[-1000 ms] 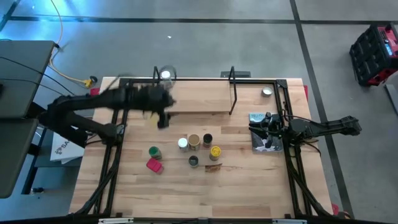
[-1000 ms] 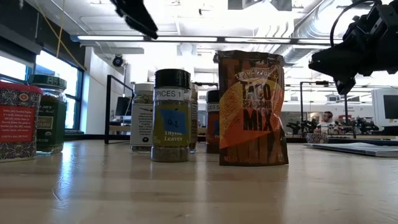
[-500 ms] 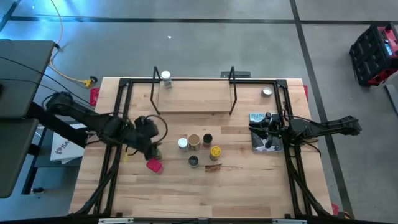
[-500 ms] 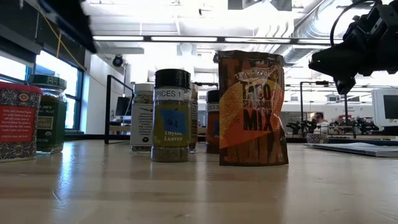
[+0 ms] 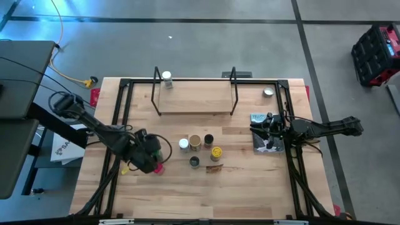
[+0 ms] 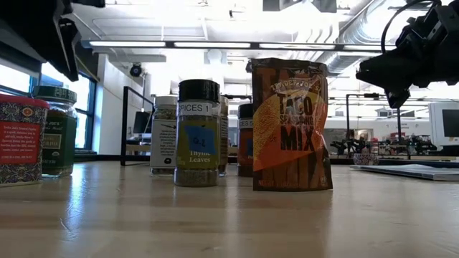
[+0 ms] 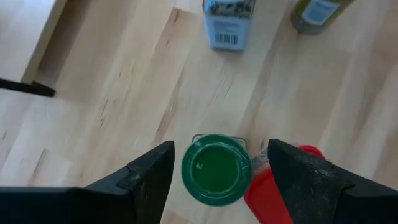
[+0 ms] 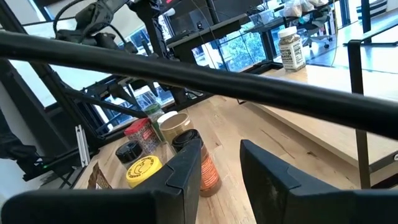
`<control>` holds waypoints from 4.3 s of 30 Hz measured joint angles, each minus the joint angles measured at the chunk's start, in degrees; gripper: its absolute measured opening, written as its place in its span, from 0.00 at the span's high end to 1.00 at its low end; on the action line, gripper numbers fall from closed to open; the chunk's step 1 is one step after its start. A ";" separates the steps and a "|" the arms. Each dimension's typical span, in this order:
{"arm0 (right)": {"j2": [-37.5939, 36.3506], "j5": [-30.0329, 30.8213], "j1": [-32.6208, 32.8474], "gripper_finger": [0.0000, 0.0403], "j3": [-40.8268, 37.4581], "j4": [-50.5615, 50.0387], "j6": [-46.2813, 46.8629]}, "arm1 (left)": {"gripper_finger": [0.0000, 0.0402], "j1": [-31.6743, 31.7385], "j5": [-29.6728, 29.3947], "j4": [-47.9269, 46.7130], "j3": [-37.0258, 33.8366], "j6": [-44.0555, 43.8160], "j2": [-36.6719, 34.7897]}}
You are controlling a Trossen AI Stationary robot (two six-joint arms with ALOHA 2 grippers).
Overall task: Shelf spices
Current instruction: Put the green seasoning bottle on the shelf
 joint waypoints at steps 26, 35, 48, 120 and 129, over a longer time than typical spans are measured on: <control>0.00 -0.01 0.00 0.74 0.00 -0.19 -0.33 | 0.37 2.99 3.06 -1.37 0.07 0.88 4.06; 0.00 -0.02 0.00 0.74 0.00 -0.19 -0.33 | 0.37 5.22 7.77 -1.41 -0.02 2.92 4.06; 0.00 -0.17 0.02 0.74 0.00 -0.19 0.09 | 0.37 6.74 12.58 6.39 -7.83 7.38 4.06; 0.02 2.57 0.02 0.74 0.00 -0.09 0.10 | 0.53 78.07 33.00 -12.11 64.32 92.26 49.30; 0.00 2.70 0.02 0.74 0.00 -0.03 0.11 | 0.50 79.39 33.30 -12.73 64.34 97.85 50.50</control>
